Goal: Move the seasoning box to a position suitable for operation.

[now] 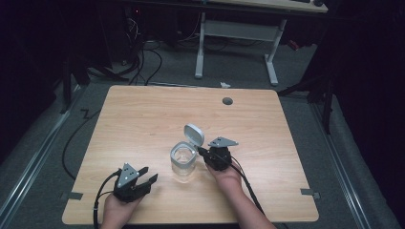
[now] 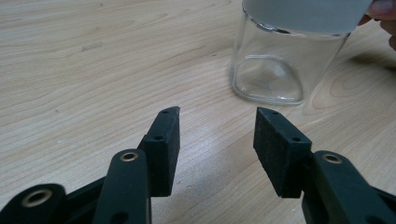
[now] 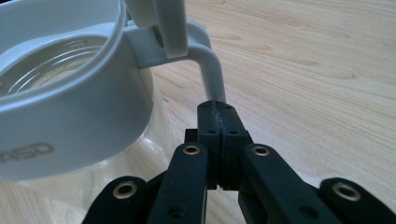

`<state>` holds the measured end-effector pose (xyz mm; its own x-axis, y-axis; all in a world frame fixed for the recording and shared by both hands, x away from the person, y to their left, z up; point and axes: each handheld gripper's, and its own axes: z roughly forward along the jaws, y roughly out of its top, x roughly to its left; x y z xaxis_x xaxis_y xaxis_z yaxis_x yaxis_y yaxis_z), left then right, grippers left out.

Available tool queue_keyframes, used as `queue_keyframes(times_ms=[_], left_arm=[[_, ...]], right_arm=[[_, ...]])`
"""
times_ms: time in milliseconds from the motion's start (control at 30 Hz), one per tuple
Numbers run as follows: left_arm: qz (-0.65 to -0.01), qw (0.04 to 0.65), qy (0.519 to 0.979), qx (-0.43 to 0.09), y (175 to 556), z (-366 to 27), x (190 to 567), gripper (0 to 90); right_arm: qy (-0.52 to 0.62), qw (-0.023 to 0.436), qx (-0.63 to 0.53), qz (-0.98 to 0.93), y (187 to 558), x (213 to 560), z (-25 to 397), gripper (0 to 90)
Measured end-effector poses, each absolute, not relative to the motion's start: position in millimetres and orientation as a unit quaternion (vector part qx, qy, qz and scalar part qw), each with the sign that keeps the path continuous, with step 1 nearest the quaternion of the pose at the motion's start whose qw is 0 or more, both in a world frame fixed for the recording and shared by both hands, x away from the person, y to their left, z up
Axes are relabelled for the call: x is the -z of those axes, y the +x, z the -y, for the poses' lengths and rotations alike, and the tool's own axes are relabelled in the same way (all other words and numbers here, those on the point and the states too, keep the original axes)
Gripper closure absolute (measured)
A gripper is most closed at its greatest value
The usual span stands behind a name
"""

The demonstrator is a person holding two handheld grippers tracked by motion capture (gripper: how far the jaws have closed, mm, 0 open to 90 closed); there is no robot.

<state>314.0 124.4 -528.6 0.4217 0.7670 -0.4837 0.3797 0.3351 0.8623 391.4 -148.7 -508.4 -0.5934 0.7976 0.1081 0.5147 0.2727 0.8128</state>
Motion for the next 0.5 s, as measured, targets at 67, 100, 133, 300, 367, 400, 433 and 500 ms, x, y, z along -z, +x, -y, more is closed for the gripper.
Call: queue_keyframes(times_ms=[67,100,133,300,367,400,433,500], left_arm=[[-0.515,0.635,0.555,-0.152,313.9,-124.0,528.4,53.7],[-0.515,0.635,0.555,-0.153,313.9,-123.8,528.4,53.7],[-0.515,0.635,0.555,-0.154,313.9,-123.8,528.5,54.2],[-0.516,0.636,0.551,-0.158,313.4,-125.5,527.0,58.8],[-0.518,0.636,0.551,-0.158,313.5,-125.8,526.9,60.1],[-0.519,0.635,0.55,-0.156,313.7,-126.0,526.9,61.5],[-0.522,0.635,0.548,-0.155,314.0,-125.8,526.8,63.4],[-0.521,0.635,0.549,-0.155,314.0,-124.9,526.8,65.9]], right_arm=[[0.417,0.165,-0.433,-0.782,396.2,507.8,145.9,89.8],[0.418,0.166,-0.433,-0.781,398.1,507.5,145.1,89.8],[0.421,0.164,-0.433,-0.78,401.3,506.7,143.8,89.8],[0.417,0.169,-0.431,-0.782,401.4,503.1,148.1,89.0],[0.417,0.169,-0.432,-0.782,399.6,502.8,149.3,88.7],[0.415,0.172,-0.433,-0.782,393.6,502.1,154.4,87.9],[0.417,0.173,-0.433,-0.78,385.8,502.2,162.3,87.3],[0.42,0.174,-0.434,-0.778,377.5,503.0,172.5,87.4]])
